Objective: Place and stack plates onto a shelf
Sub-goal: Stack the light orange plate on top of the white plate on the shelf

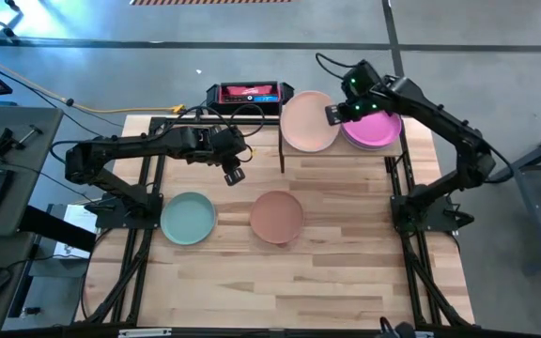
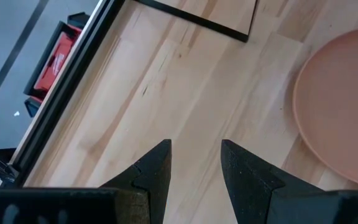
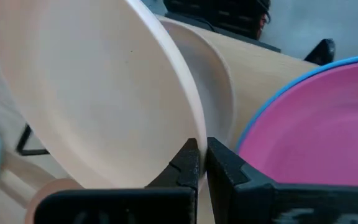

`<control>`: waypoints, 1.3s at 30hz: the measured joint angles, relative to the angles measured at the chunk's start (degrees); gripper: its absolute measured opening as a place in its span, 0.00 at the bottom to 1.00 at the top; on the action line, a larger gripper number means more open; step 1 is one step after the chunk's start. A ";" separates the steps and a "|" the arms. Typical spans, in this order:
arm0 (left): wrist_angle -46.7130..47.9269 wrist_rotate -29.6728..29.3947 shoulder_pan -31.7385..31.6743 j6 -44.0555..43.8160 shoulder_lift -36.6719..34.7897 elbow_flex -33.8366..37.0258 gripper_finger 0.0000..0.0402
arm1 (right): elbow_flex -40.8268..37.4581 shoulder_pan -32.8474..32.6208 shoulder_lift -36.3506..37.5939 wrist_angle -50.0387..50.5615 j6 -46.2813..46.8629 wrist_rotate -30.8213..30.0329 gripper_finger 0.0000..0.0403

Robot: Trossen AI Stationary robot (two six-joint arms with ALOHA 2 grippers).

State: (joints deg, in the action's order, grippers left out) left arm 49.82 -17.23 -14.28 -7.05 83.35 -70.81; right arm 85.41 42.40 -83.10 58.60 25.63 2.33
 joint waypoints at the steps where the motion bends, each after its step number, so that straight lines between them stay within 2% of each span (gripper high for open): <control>1: 0.00 0.00 0.00 -0.27 0.00 0.00 0.32 | 0.00 0.06 -0.20 0.10 -0.52 -0.23 0.00; 8: 0.00 -0.02 0.00 -0.31 0.00 0.00 0.32 | 0.00 0.36 -0.60 -0.03 -2.69 -0.81 0.00; 16: -0.02 0.22 0.07 -0.28 0.00 0.00 0.32 | 0.00 0.36 -0.85 0.01 -0.19 -1.05 0.00; 23: -0.09 0.27 0.07 -0.28 0.00 0.00 0.32 | 0.00 0.36 -1.85 0.29 -0.18 -3.20 0.00; 39: -0.19 0.35 0.07 -0.26 0.00 0.00 0.32 | 0.00 0.34 -2.50 0.14 -0.97 -3.22 0.00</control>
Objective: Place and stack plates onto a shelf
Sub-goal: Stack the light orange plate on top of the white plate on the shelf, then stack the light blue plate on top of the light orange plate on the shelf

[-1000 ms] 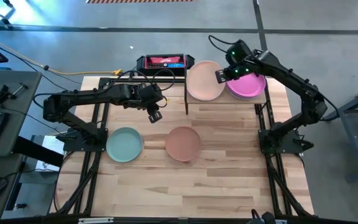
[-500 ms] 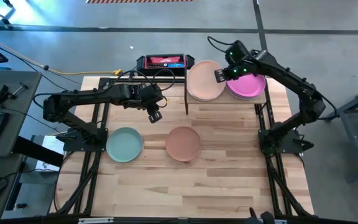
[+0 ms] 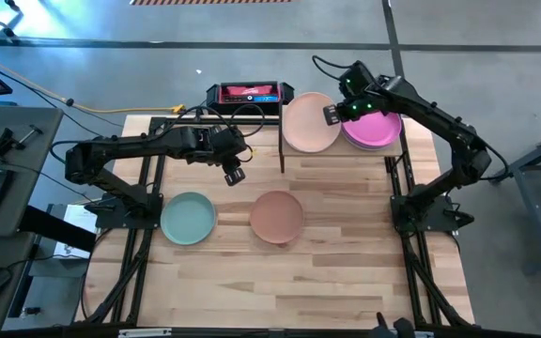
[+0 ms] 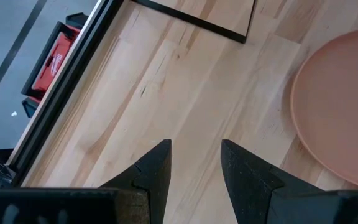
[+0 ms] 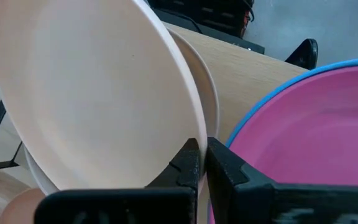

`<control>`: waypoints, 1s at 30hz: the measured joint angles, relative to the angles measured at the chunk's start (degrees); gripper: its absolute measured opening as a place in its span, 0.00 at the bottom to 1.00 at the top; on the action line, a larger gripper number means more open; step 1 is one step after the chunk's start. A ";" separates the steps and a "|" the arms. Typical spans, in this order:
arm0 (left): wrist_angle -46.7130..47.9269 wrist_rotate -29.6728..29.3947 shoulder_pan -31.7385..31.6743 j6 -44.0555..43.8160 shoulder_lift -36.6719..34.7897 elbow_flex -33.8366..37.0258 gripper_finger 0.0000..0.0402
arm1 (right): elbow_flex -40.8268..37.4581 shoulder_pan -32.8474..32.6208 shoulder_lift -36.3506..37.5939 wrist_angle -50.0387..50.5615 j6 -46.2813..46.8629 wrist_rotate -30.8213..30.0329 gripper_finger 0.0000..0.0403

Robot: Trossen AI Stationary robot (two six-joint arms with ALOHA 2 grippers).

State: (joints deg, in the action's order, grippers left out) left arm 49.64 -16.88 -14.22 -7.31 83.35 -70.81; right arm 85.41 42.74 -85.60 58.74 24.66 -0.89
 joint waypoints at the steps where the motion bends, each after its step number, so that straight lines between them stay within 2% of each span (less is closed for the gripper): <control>1: 0.00 0.00 0.00 0.00 0.00 0.00 0.32 | 0.00 0.00 0.00 0.16 -0.10 0.00 0.00; 9: 0.01 0.00 0.01 0.00 0.00 0.00 0.32 | 0.00 0.39 0.00 0.08 -0.71 0.01 0.02; 18: 0.01 0.00 0.00 0.00 0.00 0.00 0.32 | 0.00 0.76 0.00 -2.76 -3.72 -0.60 0.20; 24: 0.02 0.00 0.01 0.00 0.00 0.00 0.32 | 0.00 0.74 0.00 -5.15 -4.84 -0.11 0.23; 26: 0.01 0.00 0.02 0.00 0.00 0.00 0.32 | 0.00 0.74 0.00 -5.68 -5.25 1.39 0.23; 30: 0.01 0.00 0.00 0.00 0.00 0.00 0.32 | 0.00 0.54 0.21 -5.68 -5.56 8.94 0.21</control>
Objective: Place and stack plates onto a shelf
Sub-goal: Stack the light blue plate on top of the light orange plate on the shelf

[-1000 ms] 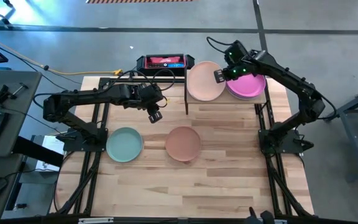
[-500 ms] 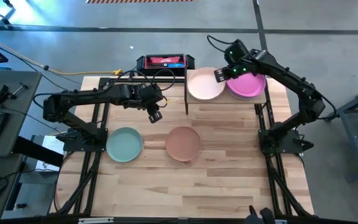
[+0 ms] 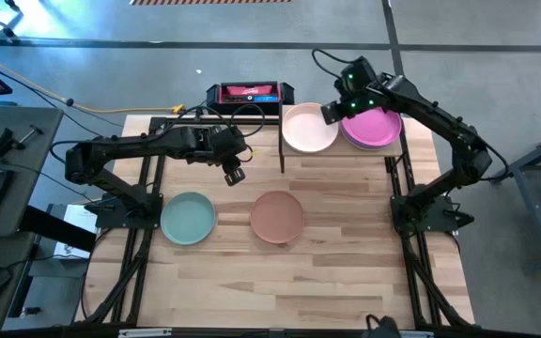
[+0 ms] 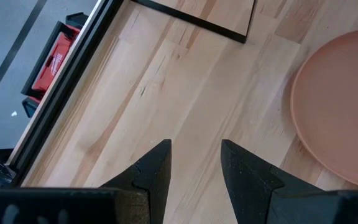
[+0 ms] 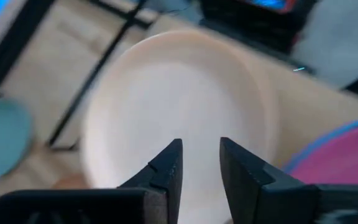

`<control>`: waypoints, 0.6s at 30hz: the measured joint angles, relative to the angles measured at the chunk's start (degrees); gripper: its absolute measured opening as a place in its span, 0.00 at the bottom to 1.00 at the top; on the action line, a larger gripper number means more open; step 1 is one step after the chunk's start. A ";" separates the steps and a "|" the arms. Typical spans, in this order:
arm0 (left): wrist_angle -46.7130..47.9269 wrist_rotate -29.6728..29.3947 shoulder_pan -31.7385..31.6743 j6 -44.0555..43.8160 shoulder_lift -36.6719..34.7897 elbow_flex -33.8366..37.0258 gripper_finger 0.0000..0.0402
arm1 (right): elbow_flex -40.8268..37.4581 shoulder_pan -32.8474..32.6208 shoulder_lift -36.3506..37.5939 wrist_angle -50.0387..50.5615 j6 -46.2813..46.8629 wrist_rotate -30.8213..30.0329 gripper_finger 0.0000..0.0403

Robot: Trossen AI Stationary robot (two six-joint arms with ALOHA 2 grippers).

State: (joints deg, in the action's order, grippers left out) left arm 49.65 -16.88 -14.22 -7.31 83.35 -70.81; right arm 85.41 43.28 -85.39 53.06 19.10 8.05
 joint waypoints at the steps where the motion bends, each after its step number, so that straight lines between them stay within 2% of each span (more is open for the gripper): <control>1: 0.02 0.00 0.00 0.00 0.00 0.00 0.32 | 0.00 -0.32 0.01 0.16 -0.10 2.11 0.21; 6: 0.17 0.06 0.00 0.99 0.00 0.00 0.32 | 0.00 -4.11 0.01 1.98 -2.07 8.08 0.19; 8: 2.65 2.72 -0.02 9.73 0.00 0.00 0.32 | 0.00 -6.31 0.01 2.78 -2.79 8.97 0.19; 10: 3.56 5.79 -0.01 17.67 0.00 0.04 0.32 | 0.00 -8.73 0.01 3.87 -3.33 9.14 0.19; 12: 2.92 6.36 0.09 22.50 0.00 0.04 0.32 | 0.00 -11.23 0.01 5.04 -4.29 9.11 0.19; 18: 2.45 6.25 0.06 25.46 0.00 0.04 0.32 | 0.00 -18.07 0.01 5.40 -6.57 7.37 0.19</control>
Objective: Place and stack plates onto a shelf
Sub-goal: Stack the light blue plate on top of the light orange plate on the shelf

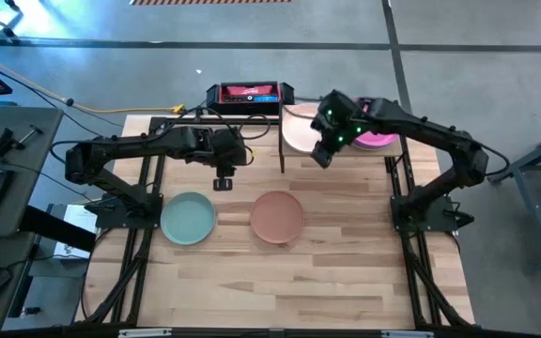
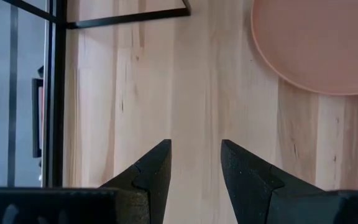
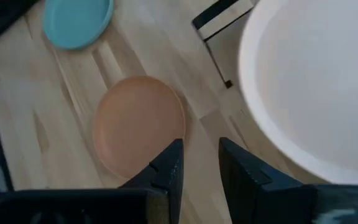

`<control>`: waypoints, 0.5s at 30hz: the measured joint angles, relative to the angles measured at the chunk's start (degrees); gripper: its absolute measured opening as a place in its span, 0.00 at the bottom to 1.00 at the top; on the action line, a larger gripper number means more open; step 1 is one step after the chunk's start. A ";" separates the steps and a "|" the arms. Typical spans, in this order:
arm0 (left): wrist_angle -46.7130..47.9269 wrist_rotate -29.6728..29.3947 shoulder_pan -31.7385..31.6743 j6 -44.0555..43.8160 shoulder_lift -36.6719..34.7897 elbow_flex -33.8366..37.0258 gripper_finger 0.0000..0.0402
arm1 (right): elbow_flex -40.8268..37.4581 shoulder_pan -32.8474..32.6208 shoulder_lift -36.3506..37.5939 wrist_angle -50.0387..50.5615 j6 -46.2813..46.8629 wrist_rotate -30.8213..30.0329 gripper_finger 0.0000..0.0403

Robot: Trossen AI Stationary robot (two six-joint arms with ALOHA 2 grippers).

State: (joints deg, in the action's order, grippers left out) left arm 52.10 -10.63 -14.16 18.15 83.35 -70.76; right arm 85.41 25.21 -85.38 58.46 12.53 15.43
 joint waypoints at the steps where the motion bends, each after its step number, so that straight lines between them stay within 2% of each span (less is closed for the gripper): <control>1: -0.02 0.00 0.00 0.00 0.00 0.00 0.32 | 0.00 -1.04 0.00 0.01 -0.08 -1.11 0.19; 7: -0.03 0.00 0.05 0.01 0.00 0.00 0.32 | 0.00 -5.98 0.00 0.02 -0.87 -5.67 0.21; 13: -5.41 0.04 0.07 -0.17 0.00 0.00 0.32 | 0.00 -8.96 0.00 0.02 1.43 -5.91 0.22; 15: -6.29 0.60 0.07 -2.97 0.00 -0.04 0.32 | 0.00 -9.64 0.00 0.02 1.47 -5.91 0.22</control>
State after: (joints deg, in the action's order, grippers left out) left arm 45.81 -10.03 -14.09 15.18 83.35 -70.81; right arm 85.41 15.57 -85.38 58.48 14.00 9.52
